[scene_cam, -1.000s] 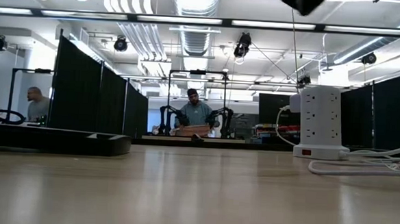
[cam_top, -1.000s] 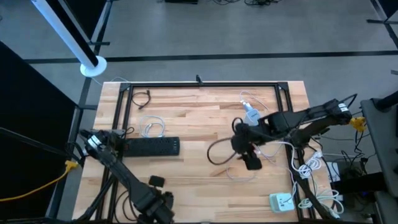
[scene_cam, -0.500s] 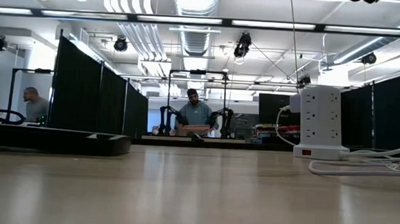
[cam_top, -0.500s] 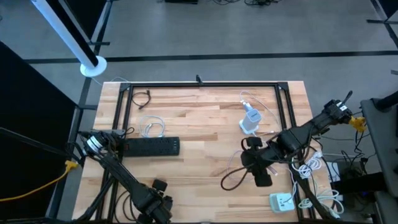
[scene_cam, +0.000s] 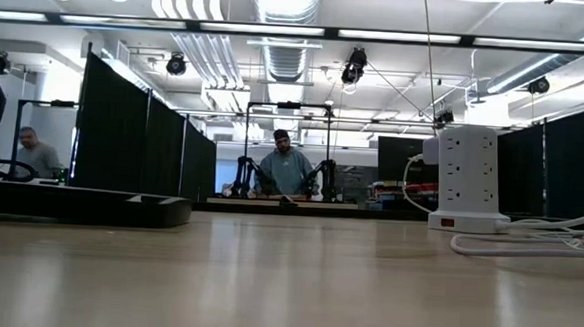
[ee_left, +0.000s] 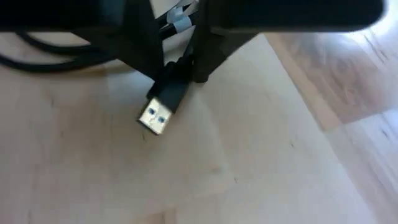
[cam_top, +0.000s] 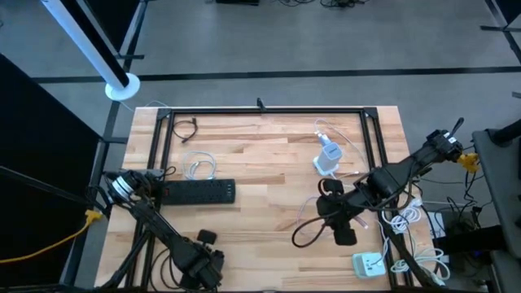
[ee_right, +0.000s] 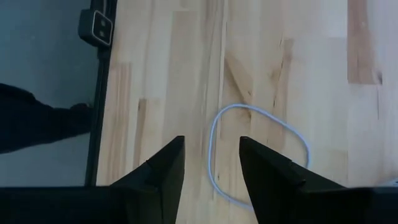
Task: Insert USB
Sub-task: Insert the bottom black charger cable into the black outlet extension
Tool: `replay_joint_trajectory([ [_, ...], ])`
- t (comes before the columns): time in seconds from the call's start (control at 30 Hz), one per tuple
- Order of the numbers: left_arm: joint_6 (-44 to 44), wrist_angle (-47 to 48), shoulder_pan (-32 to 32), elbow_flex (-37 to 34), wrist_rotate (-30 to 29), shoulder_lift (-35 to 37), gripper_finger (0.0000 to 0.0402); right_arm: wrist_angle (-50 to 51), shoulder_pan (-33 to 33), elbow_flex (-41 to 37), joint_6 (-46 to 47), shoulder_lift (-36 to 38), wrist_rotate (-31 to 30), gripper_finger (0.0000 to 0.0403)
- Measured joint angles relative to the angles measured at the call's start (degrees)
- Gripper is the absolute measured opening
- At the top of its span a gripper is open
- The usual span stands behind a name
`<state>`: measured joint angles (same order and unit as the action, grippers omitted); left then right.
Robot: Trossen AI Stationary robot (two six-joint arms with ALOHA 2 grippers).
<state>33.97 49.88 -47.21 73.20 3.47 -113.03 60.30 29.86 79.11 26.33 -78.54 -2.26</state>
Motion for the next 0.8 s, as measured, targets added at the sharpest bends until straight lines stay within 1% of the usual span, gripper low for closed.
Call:
replay_joint_trajectory([
  [0.03,2.1,0.1,0.3,0.3,-0.2,0.0,0.0020,-0.2,0.0,0.2,-0.2,0.0,-0.6,0.0132],
  [0.13,7.9,-0.2,1.0,0.3,-2.0,0.3,0.0016,-0.8,-0.2,1.4,-2.3,0.0,-4.3,0.0126],
  [0.27,13.2,0.7,1.2,0.3,-7.4,0.6,0.0016,-1.1,-0.1,4.0,-7.0,0.1,-12.2,0.0118],
  [0.33,16.2,0.9,1.3,0.2,-9.9,0.8,0.0016,-1.3,-0.2,5.3,-8.8,0.1,-15.1,0.0115],
  [0.4,19.6,1.5,1.3,0.1,-14.8,1.6,0.0016,-2.0,-0.3,6.5,-10.8,0.1,-17.0,0.0112],
  [0.5,25.7,4.4,1.6,0.1,-23.0,3.5,0.0016,-4.1,-0.5,7.6,-13.2,0.1,-18.8,0.0109],
  [0.6,34.5,8.8,2.9,0.0,-28.0,5.8,0.0016,-6.9,-1.8,7.6,-17.6,0.2,-18.8,0.0108],
  [0.7,40.4,9.1,3.8,0.0,-35.0,9.1,0.0016,-10.1,-3.7,7.4,-22.1,-0.7,-18.8,0.0111],
  [0.8,43.9,8.6,4.3,0.0,-41.7,13.2,0.0016,-14.5,-6.2,6.3,-28.2,-1.7,-18.0,0.0116],
])
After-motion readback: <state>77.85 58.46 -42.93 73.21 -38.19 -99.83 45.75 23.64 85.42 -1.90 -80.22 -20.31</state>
